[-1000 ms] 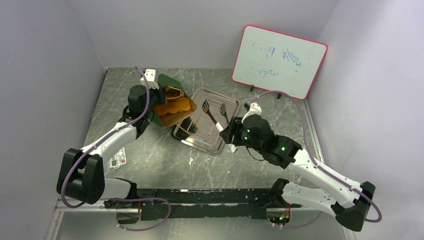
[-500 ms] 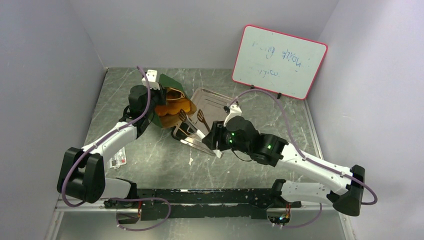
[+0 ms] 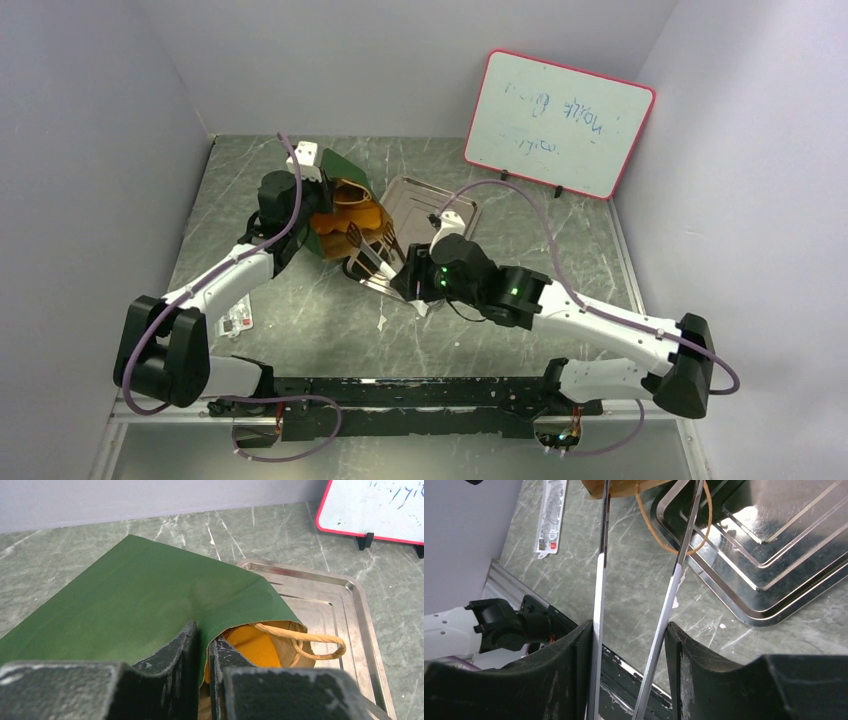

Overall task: Take the fake bread out of the paper bag
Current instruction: Take out the fake bread from the paper bag.

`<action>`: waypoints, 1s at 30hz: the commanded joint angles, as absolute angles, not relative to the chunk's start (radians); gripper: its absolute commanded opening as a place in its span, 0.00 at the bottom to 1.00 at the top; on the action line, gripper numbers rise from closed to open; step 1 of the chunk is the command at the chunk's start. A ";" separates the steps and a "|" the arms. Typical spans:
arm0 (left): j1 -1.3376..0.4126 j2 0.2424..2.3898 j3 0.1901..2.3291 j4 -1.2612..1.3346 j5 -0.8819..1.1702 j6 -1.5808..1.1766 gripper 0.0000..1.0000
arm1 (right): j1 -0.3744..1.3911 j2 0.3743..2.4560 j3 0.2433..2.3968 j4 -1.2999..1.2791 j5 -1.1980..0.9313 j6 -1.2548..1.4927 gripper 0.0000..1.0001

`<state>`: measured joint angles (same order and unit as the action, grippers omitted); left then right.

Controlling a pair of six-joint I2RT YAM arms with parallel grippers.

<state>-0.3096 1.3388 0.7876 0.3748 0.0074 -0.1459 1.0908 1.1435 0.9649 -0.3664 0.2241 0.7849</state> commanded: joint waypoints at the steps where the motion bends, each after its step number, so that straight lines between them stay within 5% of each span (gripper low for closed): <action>1: -0.317 1.295 0.789 0.365 0.040 -0.139 0.07 | 1.096 1.183 1.025 -0.283 0.238 0.765 0.29; 30: -0.337 1.226 0.757 0.362 0.047 -0.135 0.07 | 1.022 1.289 0.968 -0.207 0.206 0.810 0.40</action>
<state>-0.3233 1.2583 0.7559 0.3233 0.0181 -0.1307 1.0492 1.2816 0.9829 -0.2764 0.2344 0.7860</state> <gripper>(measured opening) 0.072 0.484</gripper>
